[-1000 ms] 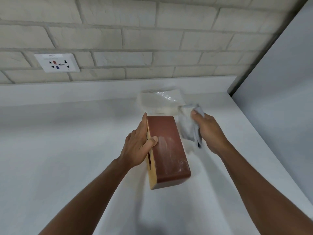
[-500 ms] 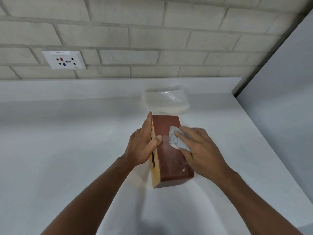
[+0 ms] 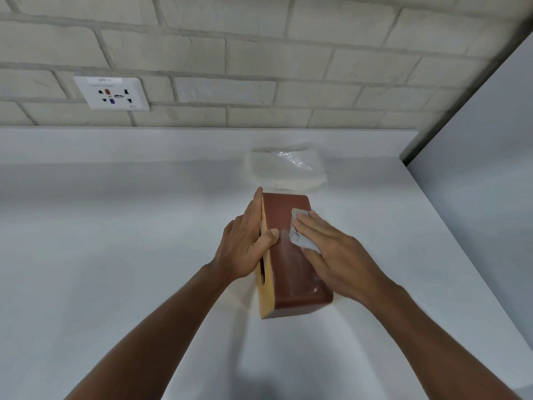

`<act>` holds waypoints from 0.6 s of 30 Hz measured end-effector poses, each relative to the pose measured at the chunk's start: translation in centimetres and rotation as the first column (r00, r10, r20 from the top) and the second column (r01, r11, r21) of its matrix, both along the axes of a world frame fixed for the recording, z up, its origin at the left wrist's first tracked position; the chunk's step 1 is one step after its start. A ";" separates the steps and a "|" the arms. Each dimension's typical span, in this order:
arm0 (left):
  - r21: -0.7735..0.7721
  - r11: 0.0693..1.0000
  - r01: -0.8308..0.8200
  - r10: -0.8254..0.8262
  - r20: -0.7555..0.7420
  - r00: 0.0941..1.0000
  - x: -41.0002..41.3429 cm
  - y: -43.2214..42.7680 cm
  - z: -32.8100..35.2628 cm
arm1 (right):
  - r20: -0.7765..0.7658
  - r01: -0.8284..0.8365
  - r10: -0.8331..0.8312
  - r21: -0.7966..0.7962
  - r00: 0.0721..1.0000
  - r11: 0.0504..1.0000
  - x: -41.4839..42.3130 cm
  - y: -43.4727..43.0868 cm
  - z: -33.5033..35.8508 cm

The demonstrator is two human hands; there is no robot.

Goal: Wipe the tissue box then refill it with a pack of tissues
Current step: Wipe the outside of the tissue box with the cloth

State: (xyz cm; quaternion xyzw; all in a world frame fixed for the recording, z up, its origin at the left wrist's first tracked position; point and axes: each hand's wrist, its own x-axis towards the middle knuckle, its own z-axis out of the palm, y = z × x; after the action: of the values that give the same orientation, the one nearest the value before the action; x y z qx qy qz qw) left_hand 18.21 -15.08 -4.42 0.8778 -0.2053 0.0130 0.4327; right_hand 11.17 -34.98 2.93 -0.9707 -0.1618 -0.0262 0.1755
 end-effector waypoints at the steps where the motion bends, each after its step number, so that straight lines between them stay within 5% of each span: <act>1: 0.001 1.000 0.000 0.000 0.008 1.000 0.0 0.1 -0.1 | 0.013 -0.036 0.036 -0.006 0.999 0.999 -0.1 0.3 -0.1; 18: -0.014 1.000 0.015 -0.015 -0.032 0.999 0.1 0.2 0.0 | 0.084 -0.081 0.077 0.040 0.993 0.996 0.0 0.1 0.4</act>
State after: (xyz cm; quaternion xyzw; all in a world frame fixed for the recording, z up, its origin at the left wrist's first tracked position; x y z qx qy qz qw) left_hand 18.27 -14.88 -4.44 0.8733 -0.2048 -0.0031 0.4421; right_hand 11.13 -34.83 3.34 -0.9576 -0.2067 -0.0629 0.1906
